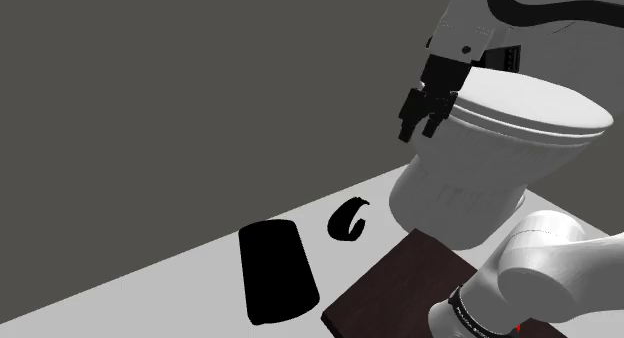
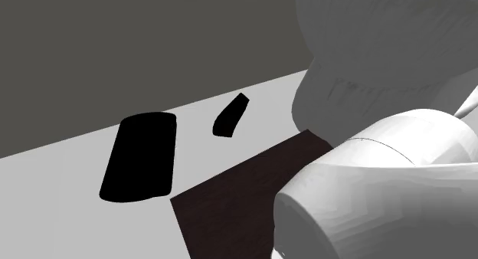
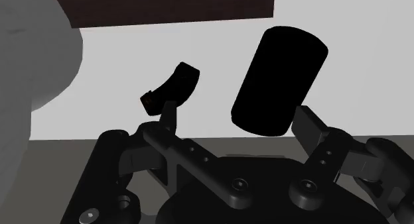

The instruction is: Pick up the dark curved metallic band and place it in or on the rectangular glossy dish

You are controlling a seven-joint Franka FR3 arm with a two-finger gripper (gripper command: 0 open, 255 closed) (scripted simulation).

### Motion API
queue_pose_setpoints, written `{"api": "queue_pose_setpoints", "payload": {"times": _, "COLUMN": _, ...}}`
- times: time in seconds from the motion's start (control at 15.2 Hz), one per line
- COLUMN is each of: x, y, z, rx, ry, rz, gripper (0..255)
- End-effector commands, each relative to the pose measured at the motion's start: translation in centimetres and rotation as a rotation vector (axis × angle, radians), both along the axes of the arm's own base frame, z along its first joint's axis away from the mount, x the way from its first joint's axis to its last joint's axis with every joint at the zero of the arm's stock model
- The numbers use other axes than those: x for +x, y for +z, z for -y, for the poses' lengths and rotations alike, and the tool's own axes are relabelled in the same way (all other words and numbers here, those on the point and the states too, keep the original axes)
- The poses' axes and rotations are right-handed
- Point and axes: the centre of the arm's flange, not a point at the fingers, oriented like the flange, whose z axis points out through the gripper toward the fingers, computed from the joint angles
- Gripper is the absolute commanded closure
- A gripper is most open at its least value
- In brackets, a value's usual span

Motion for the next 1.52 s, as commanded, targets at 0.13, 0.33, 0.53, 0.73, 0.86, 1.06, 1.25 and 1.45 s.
{"api": "queue_pose_setpoints", "payload": {"times": 0.13, "x": 1.5, "y": -2.2, "z": 0.3, "rx": -0.02, "ry": 0.026, "rz": -0.017, "gripper": 0}}
{"api": "queue_pose_setpoints", "payload": {"times": 0.33, "x": 3.7, "y": -5.6, "z": 0.8, "rx": -0.049, "ry": 0.066, "rz": -0.044, "gripper": 0}}
{"api": "queue_pose_setpoints", "payload": {"times": 0.53, "x": 5.9, "y": -9.1, "z": 1.3, "rx": -0.079, "ry": 0.106, "rz": -0.07, "gripper": 0}}
{"api": "queue_pose_setpoints", "payload": {"times": 0.73, "x": 8.0, "y": -12.6, "z": 1.8, "rx": -0.108, "ry": 0.145, "rz": -0.096, "gripper": 0}}
{"api": "queue_pose_setpoints", "payload": {"times": 0.86, "x": 9.3, "y": -14.9, "z": 2.2, "rx": -0.128, "ry": 0.172, "rz": -0.113, "gripper": 0}}
{"api": "queue_pose_setpoints", "payload": {"times": 1.06, "x": 11.3, "y": -18.5, "z": 2.7, "rx": -0.157, "ry": 0.211, "rz": -0.14, "gripper": 0}}
{"api": "queue_pose_setpoints", "payload": {"times": 1.25, "x": 13.2, "y": -22.0, "z": 3.3, "rx": -0.187, "ry": 0.251, "rz": -0.166, "gripper": 0}}
{"api": "queue_pose_setpoints", "payload": {"times": 1.45, "x": 15.0, "y": -25.7, "z": 3.9, "rx": -0.216, "ry": 0.291, "rz": -0.192, "gripper": 0}}
